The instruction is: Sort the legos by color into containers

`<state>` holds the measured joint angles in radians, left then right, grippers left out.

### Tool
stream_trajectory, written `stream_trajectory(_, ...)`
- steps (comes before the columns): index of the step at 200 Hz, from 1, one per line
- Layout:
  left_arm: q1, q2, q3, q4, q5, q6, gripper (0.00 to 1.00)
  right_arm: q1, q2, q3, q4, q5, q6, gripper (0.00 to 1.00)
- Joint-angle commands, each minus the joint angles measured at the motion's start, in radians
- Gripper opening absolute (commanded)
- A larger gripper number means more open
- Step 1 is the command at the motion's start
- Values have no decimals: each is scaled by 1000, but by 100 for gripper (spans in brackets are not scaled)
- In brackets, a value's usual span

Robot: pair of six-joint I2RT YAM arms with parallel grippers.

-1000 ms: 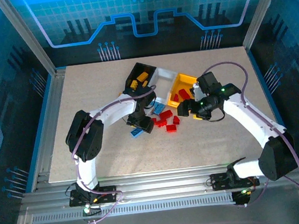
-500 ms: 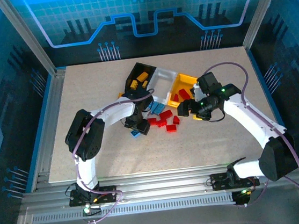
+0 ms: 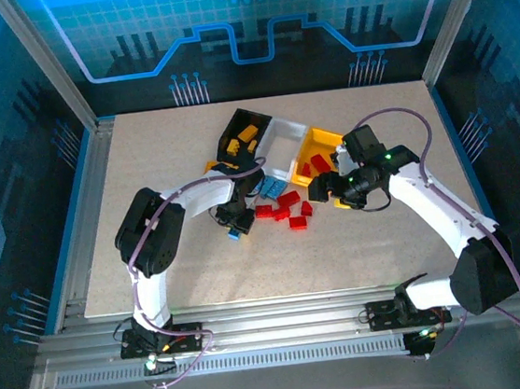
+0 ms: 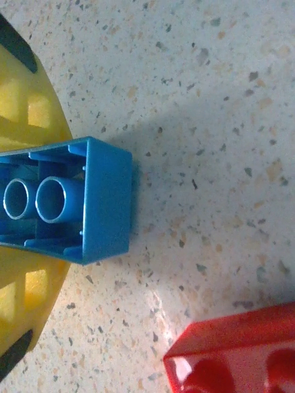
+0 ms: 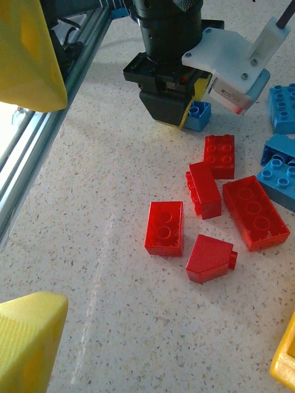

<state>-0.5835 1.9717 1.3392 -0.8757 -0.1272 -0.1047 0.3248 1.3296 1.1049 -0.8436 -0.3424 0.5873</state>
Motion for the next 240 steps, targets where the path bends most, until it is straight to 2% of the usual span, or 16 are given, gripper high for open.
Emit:
stream_trajectory(1,5,10,-8,0,-2,-26,26,-12,-8,-11,6,-14,12,78)
stream_trajectory(40,19,-35,34,-45,16,-86,24,-16,-8,-13,9,-15,7,78)
stream_trajectory(92,96,-91,252,-2,222,-257,24,-35,-7,-13,15,-18,8,78)
stream_trajectory(125,98,63,555,13,299,-339,24,-39,-15,-10,10,-13,13,78)
stream_trajectory(178,93,383,1039,-55,320,-419,24,-61,-48,7,-24,-3,9,78)
stream_trajectory(228,94,480,1114,-11,301,-420,26,-71,-64,7,-43,1,5,78)
stream_trajectory(240,94,492,1129,-17,308,-414,34,-72,-60,7,-41,-4,5,78)
